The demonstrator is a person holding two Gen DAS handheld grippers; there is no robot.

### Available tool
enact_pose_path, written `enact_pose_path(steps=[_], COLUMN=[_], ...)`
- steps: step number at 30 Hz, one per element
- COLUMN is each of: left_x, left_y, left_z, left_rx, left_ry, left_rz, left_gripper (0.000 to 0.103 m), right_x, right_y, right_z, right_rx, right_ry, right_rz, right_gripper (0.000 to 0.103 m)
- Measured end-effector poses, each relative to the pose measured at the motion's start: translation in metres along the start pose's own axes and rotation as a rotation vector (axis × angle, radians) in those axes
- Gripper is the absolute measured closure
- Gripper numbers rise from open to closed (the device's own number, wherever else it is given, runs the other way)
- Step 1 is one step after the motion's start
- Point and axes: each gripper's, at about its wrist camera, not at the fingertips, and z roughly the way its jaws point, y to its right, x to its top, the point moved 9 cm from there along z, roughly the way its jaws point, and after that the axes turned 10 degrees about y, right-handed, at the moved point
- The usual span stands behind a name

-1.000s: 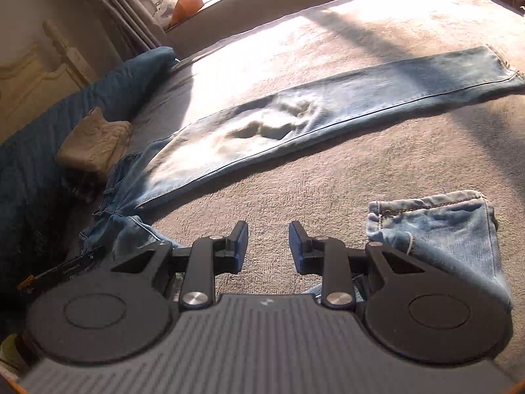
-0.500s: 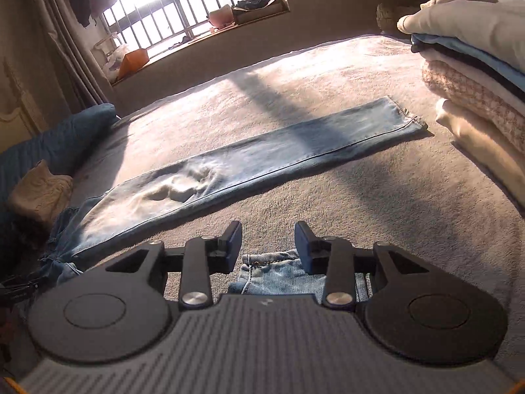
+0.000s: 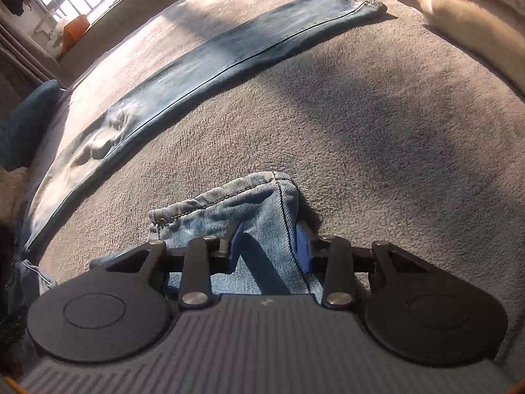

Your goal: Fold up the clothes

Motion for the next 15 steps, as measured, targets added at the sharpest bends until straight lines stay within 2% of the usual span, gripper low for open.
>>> enact_pose_path(steps=[1,2,5,8,11,13,15], left_x=[0.0,0.001,0.0,0.0,-0.001,-0.001,-0.002], left_y=[0.0,0.0,-0.001,-0.003,-0.003,-0.003,-0.003], left_z=[0.001,0.001,0.002,0.003,0.003,0.003,0.003], left_rx=[0.004,0.008,0.013,0.017,0.021,0.021,0.019], left_ry=[0.002,0.006,0.007,0.008,0.01,0.011,0.01], left_rz=[-0.002,-0.011,-0.025,-0.038,-0.033,-0.025,-0.02], left_gripper=[0.055,0.055,0.054,0.054,0.054,0.054,0.054], right_x=[0.0,0.003,0.024,0.038,0.033,0.02,0.0], right_y=[-0.001,0.0,0.013,0.042,0.084,0.108,0.127], right_z=[-0.001,-0.005,-0.036,-0.085,-0.123,-0.138,-0.137], right_rx=[0.004,0.004,-0.011,-0.105,-0.232,-0.305,-0.366], right_ry=[0.006,0.023,0.146,0.296,0.375,0.382,0.334], right_rz=[0.007,0.031,0.106,0.162,0.243,0.286,0.299], right_gripper=[0.096,0.099,0.1,0.1,0.1,0.1,0.1])
